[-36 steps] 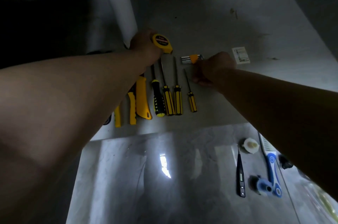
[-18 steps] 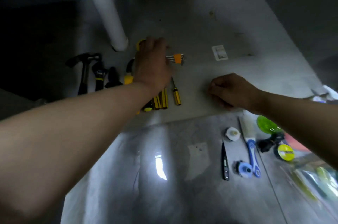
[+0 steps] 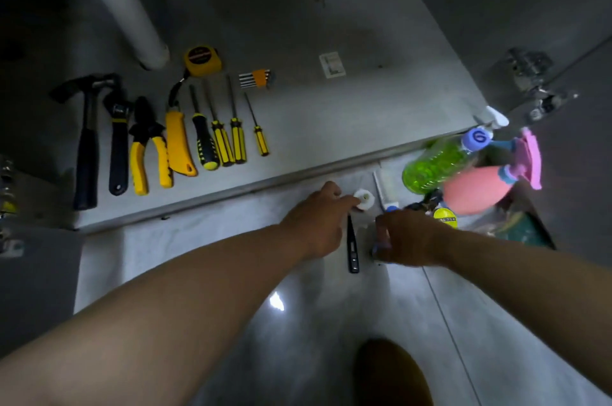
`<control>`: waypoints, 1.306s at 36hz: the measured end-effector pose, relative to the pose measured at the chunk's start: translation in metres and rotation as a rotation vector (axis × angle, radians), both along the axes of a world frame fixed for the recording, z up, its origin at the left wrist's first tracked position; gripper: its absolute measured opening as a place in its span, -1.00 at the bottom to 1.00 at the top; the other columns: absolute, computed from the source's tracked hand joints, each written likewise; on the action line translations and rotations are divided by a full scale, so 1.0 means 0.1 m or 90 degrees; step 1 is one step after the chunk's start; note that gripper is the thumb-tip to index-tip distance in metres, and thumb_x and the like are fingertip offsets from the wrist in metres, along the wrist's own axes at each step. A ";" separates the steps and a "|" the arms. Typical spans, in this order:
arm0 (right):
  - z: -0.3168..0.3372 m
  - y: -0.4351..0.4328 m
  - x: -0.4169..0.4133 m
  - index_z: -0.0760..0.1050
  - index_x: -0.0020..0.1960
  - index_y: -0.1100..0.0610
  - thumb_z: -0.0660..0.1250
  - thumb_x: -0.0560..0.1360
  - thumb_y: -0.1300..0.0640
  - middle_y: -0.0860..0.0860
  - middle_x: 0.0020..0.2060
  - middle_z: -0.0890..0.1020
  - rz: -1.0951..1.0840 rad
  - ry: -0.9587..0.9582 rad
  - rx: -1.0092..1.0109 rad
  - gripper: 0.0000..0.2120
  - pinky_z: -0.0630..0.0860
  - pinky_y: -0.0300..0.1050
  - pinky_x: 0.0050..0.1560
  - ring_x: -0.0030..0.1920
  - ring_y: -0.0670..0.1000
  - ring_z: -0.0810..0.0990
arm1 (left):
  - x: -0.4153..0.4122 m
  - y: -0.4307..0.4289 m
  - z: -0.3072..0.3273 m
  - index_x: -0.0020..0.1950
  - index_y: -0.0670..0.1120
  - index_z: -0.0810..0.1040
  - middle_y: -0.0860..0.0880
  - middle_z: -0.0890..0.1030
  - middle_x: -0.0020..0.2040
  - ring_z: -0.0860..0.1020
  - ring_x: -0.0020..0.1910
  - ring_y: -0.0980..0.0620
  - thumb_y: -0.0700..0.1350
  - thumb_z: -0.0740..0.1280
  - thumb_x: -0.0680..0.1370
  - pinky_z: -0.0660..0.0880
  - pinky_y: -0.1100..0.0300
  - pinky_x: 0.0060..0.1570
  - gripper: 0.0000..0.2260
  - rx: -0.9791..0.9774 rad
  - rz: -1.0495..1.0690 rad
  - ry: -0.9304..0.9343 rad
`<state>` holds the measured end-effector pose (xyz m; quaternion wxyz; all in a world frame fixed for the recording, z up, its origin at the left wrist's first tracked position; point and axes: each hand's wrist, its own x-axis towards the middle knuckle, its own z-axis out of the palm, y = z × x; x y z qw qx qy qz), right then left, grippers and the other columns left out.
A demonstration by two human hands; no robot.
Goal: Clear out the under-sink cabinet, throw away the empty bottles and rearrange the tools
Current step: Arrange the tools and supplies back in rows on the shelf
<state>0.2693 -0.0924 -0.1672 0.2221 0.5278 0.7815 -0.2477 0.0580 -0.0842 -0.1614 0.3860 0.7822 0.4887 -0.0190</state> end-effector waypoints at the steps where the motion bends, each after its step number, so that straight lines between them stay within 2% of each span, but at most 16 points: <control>1: -0.06 -0.09 0.02 0.44 -0.04 -0.01 0.36 0.44 -0.17 0.05 0.03 0.62 -0.004 -0.003 -0.012 -0.73 0.54 -0.06 -0.02 0.09 0.14 0.62 | 0.03 0.02 -0.03 0.59 0.10 0.26 -0.07 0.22 0.51 0.37 0.43 -0.15 -0.22 0.29 0.58 0.42 0.00 0.35 -0.40 -0.001 -0.003 0.009; 4: -0.19 -0.29 0.06 0.36 0.16 0.07 0.36 0.47 -0.03 0.10 0.12 0.56 -0.050 -0.007 -0.020 -0.65 0.55 0.01 -0.02 0.09 0.21 0.61 | 0.17 0.10 -0.10 0.64 0.08 0.15 -0.06 0.08 0.63 0.25 0.53 -0.18 -0.25 0.29 0.58 0.33 -0.05 0.44 -0.33 0.000 -0.026 0.035; 8: -0.27 -0.38 0.09 0.35 0.15 0.02 0.24 0.54 0.03 0.09 0.06 0.60 -0.050 0.019 0.041 -0.79 0.57 0.03 -0.10 0.02 0.22 0.64 | 0.34 0.21 -0.22 0.65 0.09 0.12 -0.02 0.03 0.66 0.20 0.55 -0.17 -0.26 0.29 0.58 0.30 -0.08 0.46 -0.31 0.008 -0.072 0.078; 12: -0.25 -0.37 0.16 0.34 0.17 0.01 0.23 0.57 0.00 0.07 0.03 0.61 -0.022 0.060 0.073 -0.79 0.56 0.03 -0.14 -0.02 0.21 0.64 | 0.42 0.26 -0.28 0.57 0.04 0.31 -0.01 0.21 0.60 0.31 0.48 -0.14 -0.26 0.30 0.58 0.37 -0.04 0.40 -0.43 0.048 -0.109 0.093; 17: -0.24 -0.38 0.17 0.39 0.20 0.01 0.19 0.60 0.02 0.02 0.05 0.60 0.003 0.131 0.106 -0.81 0.43 -0.05 -0.21 -0.03 0.18 0.62 | 0.49 0.30 -0.23 0.38 -0.08 0.51 -0.09 0.44 0.32 0.43 0.28 -0.12 -0.35 0.25 0.56 0.49 -0.05 0.20 -0.59 0.113 -0.087 0.080; 19: -0.24 -0.38 0.16 0.42 0.16 0.02 0.22 0.56 0.07 0.02 0.02 0.60 -0.006 0.148 0.108 -0.82 0.38 -0.08 -0.23 -0.05 0.17 0.62 | 0.51 0.31 -0.22 0.32 -0.11 0.53 -0.11 0.46 0.25 0.44 0.22 -0.13 -0.37 0.23 0.54 0.51 -0.05 0.12 -0.62 0.139 -0.076 0.087; 21: -0.19 -0.36 0.16 0.44 0.09 0.03 0.26 0.51 0.08 0.02 -0.04 0.62 -0.032 0.190 0.097 -0.84 0.45 -0.05 -0.20 -0.10 0.16 0.61 | 0.50 0.31 -0.23 0.23 -0.15 0.54 -0.14 0.47 0.20 0.46 0.16 -0.13 -0.39 0.22 0.50 0.51 -0.03 0.05 -0.66 0.153 -0.056 0.091; 24: -0.12 -0.33 0.17 0.44 -0.04 0.01 0.32 0.46 0.03 -0.06 -0.26 0.57 -0.089 0.250 0.074 -0.88 0.50 -0.02 -0.21 -0.20 0.13 0.59 | 0.42 0.29 -0.27 0.11 -0.20 0.52 -0.18 0.48 0.13 0.51 0.06 -0.14 -0.39 0.23 0.49 0.46 0.05 -0.08 -0.75 0.140 -0.033 0.088; 28: -0.03 -0.26 0.20 0.43 -0.15 0.04 0.41 0.42 0.03 -0.12 -0.43 0.46 -0.154 0.332 0.084 -0.83 0.43 -0.08 -0.29 -0.37 -0.11 0.45 | 0.29 0.24 -0.30 0.08 -0.20 0.52 -0.18 0.49 0.08 0.53 0.05 -0.16 -0.33 0.25 0.55 0.52 -0.04 0.04 -0.86 0.105 -0.026 0.030; 31: 0.07 -0.16 0.17 0.41 -0.20 0.06 0.39 0.40 0.02 -0.06 -0.49 0.46 -0.219 0.404 0.111 -0.82 0.41 -0.06 -0.36 -0.43 -0.08 0.43 | 0.24 0.27 -0.17 0.10 -0.17 0.54 -0.12 0.52 0.06 0.52 0.06 -0.07 -0.26 0.26 0.60 0.45 0.10 0.03 -0.88 0.144 -0.032 -0.046; 33: 0.15 -0.07 0.13 0.40 -0.21 0.06 0.36 0.37 0.00 0.01 -0.49 0.49 -0.266 0.446 0.131 -0.82 0.43 -0.01 -0.36 -0.45 0.00 0.45 | 0.21 0.37 0.02 0.09 -0.12 0.58 -0.07 0.54 0.02 0.49 0.02 0.00 -0.24 0.30 0.58 0.35 0.21 -0.04 -0.87 0.191 0.000 -0.116; 35: 0.23 0.05 0.08 0.40 -0.23 0.08 0.38 0.36 0.06 0.04 -0.48 0.50 -0.291 0.482 0.169 -0.84 0.42 -0.04 -0.36 -0.42 0.06 0.46 | 0.15 0.54 0.24 0.09 -0.07 0.60 -0.04 0.56 0.00 0.50 -0.04 0.03 -0.22 0.35 0.55 0.37 0.21 -0.07 -0.86 0.225 0.042 -0.170; 38: 0.33 0.29 -0.03 0.42 -0.22 0.07 0.39 0.34 0.06 -0.02 -0.46 0.48 -0.322 0.530 0.220 -0.84 0.38 -0.10 -0.34 -0.42 -0.04 0.43 | 0.00 0.87 0.51 0.08 -0.04 0.62 0.01 0.61 -0.02 0.56 -0.09 0.06 -0.22 0.40 0.51 0.46 0.20 -0.07 -0.83 0.274 0.159 -0.204; 40: 0.38 0.46 -0.14 0.45 -0.20 0.07 0.40 0.35 -0.01 -0.02 -0.43 0.51 -0.334 0.553 0.240 -0.81 0.41 -0.11 -0.32 -0.40 -0.09 0.44 | -0.14 1.11 0.61 0.06 -0.03 0.66 0.04 0.64 -0.06 0.59 -0.10 0.07 -0.21 0.40 0.52 0.47 0.22 -0.08 -0.84 0.294 0.231 -0.180; 43: 0.43 0.72 -0.33 0.52 -0.16 0.06 0.47 0.39 0.08 -0.05 -0.39 0.57 -0.323 0.562 0.270 -0.87 0.46 -0.17 -0.28 -0.39 -0.13 0.49 | -0.35 1.43 0.63 0.05 -0.07 0.70 0.02 0.68 -0.07 0.62 -0.07 0.06 -0.22 0.40 0.52 0.51 0.30 -0.05 -0.85 0.272 0.291 -0.141; 47: 0.45 1.06 -0.62 0.57 -0.12 0.06 0.46 0.42 0.17 -0.09 -0.32 0.61 -0.288 0.529 0.301 -0.92 0.49 -0.25 -0.25 -0.31 -0.17 0.56 | -0.54 1.74 0.56 0.06 -0.09 0.71 -0.09 0.70 0.04 0.63 0.07 -0.05 -0.22 0.41 0.52 0.56 0.13 0.08 -0.85 0.258 0.343 -0.084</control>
